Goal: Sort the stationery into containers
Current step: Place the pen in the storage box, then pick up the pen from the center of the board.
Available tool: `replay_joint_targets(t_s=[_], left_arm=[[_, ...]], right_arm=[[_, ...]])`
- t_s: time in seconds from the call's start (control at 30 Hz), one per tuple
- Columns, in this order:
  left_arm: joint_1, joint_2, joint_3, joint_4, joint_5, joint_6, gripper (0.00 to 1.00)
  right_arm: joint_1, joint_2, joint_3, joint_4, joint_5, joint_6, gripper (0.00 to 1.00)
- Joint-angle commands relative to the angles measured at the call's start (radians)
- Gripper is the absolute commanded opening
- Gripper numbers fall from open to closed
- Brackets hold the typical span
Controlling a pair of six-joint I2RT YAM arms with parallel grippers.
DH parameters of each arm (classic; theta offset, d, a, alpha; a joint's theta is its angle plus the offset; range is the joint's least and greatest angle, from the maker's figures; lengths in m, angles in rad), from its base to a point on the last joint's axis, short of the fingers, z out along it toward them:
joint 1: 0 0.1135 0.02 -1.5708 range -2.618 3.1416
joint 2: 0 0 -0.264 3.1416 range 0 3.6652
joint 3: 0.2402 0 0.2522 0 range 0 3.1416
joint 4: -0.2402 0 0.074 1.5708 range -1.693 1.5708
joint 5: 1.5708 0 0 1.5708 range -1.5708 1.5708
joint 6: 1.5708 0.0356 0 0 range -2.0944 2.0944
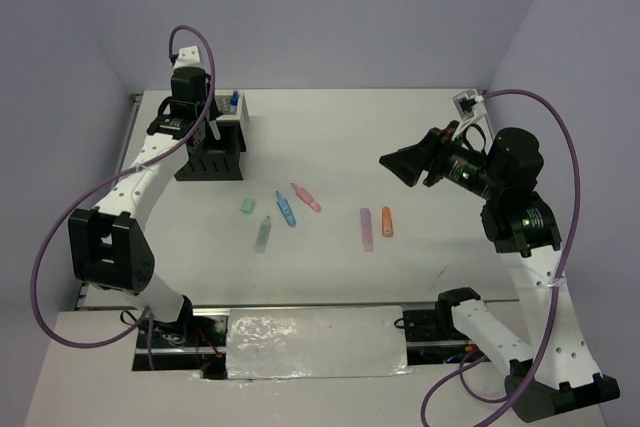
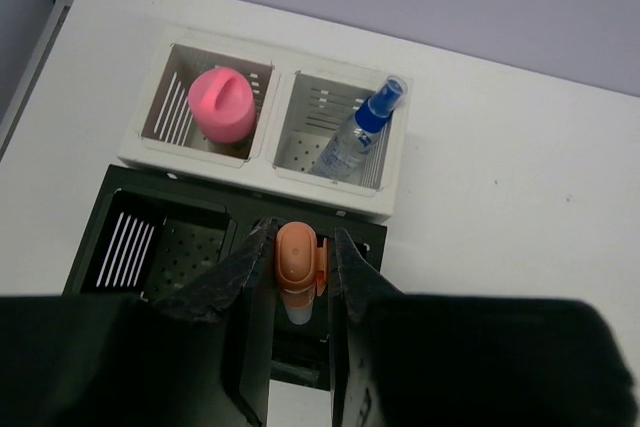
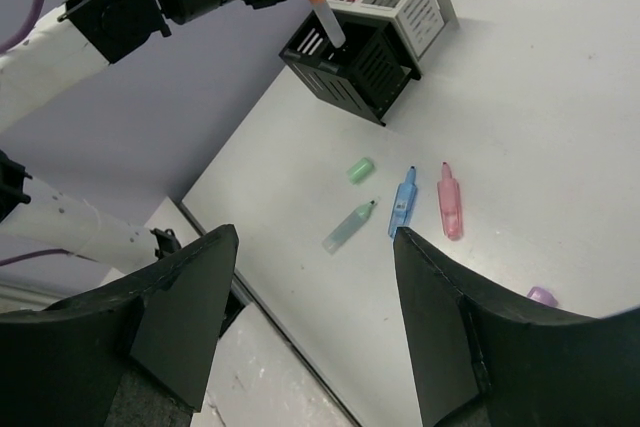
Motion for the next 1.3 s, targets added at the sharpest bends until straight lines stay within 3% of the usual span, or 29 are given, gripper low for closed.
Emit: replay_joint_targets(t_s=[0.0,0.13,0.17,0.4,0.43,0.6,0.67,0.73,0.8,0.9,1.07,1.27], left_arm=[[0.002,0.026,0.01,0.094,0.015,0.009,0.04],[0.006,0.049,0.0,0.086,0.032,-0.017,0.29],[0.006,0.048,-0.013,0.089,0.035,-0.026,0.4],[0.006,0.006,-0.066,0.094,0.03,-0.039,0.79],[0.006,-0.006,-0.06,0.078,0.039,-0.037,0.97],[0.006,-0.064,-0.009,-0.003,0.052,-0.037,0.99],[0.006,-0.078,0.066,-0.116,0.094,-0.048,0.99],[0.005,-0.08,0.161,-0.213,0.139,-0.066,0.99],[-0.001,-0.089,0.209,-0.35,0.188,-0.076,0.99],[-0.026,-0.121,0.237,-0.477,0.202,-0.085,0.99],[-0.032,-0.239,0.14,-0.571,0.269,-0.102,0.99],[-0.034,-0.319,0.066,-0.64,0.323,-0.085,0.99]], right_arm=[[0.007,0.007,0.032,0.002,0.01,-0.025,0.72],[0.008,0.033,0.061,-0.011,0.01,-0.036,0.72],[0.008,0.038,0.063,-0.012,0.011,-0.037,0.72],[0.005,0.066,0.064,0.002,0.019,-0.039,0.73],[0.008,0.076,0.063,-0.005,0.03,-0.042,0.73],[0.036,0.194,0.055,-0.096,0.118,-0.081,0.77],[0.138,0.277,0.101,-0.242,0.245,-0.153,0.86],[0.273,0.366,0.115,-0.316,0.496,-0.181,0.86],[0.295,0.441,0.092,-0.365,0.623,-0.146,0.86],[0.312,0.51,0.058,-0.385,0.697,-0.079,0.83],[0.408,0.572,-0.008,-0.373,0.763,0.029,0.72],[0.421,0.607,-0.176,-0.226,0.746,0.052,0.59]])
